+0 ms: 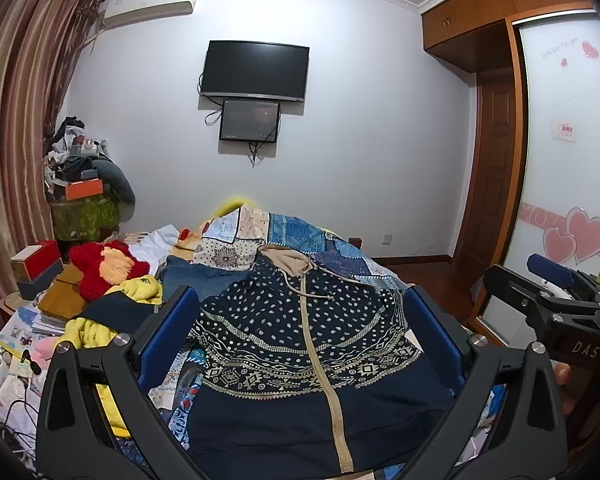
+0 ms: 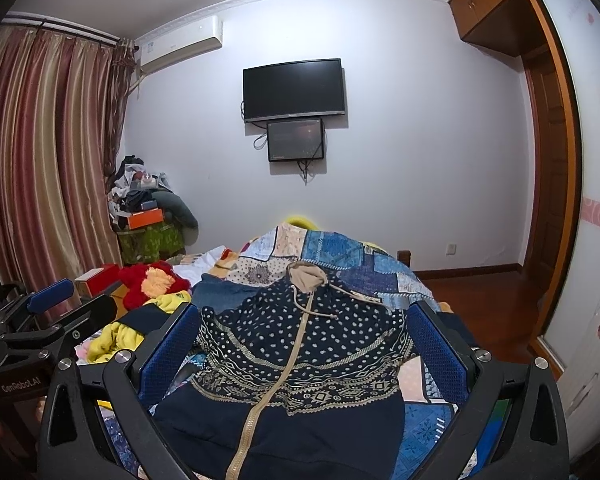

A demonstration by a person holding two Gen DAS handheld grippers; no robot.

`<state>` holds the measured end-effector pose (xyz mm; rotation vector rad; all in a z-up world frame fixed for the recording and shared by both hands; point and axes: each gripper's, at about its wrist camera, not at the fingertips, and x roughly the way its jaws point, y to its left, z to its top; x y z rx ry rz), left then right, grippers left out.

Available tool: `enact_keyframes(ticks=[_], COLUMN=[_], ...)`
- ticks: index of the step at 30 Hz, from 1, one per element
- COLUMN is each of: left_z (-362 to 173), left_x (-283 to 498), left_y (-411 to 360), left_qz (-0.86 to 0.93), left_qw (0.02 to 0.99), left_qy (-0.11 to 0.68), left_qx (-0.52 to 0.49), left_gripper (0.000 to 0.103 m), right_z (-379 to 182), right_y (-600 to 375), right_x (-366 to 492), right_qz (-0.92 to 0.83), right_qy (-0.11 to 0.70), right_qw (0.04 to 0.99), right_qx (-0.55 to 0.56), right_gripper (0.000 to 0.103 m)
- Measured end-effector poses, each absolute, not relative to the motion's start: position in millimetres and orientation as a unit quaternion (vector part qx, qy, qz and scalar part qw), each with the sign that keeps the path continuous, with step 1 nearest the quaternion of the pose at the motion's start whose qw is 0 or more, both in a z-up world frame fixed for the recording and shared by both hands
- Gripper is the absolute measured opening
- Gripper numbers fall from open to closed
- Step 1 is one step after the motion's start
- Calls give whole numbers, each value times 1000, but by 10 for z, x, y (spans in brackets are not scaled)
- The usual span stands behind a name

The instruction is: Fold large clothes

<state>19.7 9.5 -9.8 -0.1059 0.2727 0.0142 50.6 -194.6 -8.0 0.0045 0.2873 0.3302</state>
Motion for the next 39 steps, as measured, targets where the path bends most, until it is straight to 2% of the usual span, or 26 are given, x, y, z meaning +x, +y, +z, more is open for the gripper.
enact_keyframes(ticks=[12, 23, 31, 39], left_z=[-235, -507, -1198, -2142], left_x=[545, 1407, 1991, 2307], left_y=[265, 1009, 2038, 2955], left_qz=[9, 59, 84, 137], left_qw=[986, 979, 955, 913], left_qy=[156, 187, 255, 328], left_qx=[-57, -63, -124, -202], left_gripper=[103, 103, 103, 103], right_z=[-185, -394, -836, -1680], right_y=[-1788, -1389, -984, -678], right_x=[844, 1954, 3062, 3964], right_qz=[158, 155, 135, 154], right_qy=[153, 176, 222, 300], right_qw=[975, 972, 963, 935], right_qx=[-13, -24, -65, -106], right_gripper=[103, 103, 103, 103])
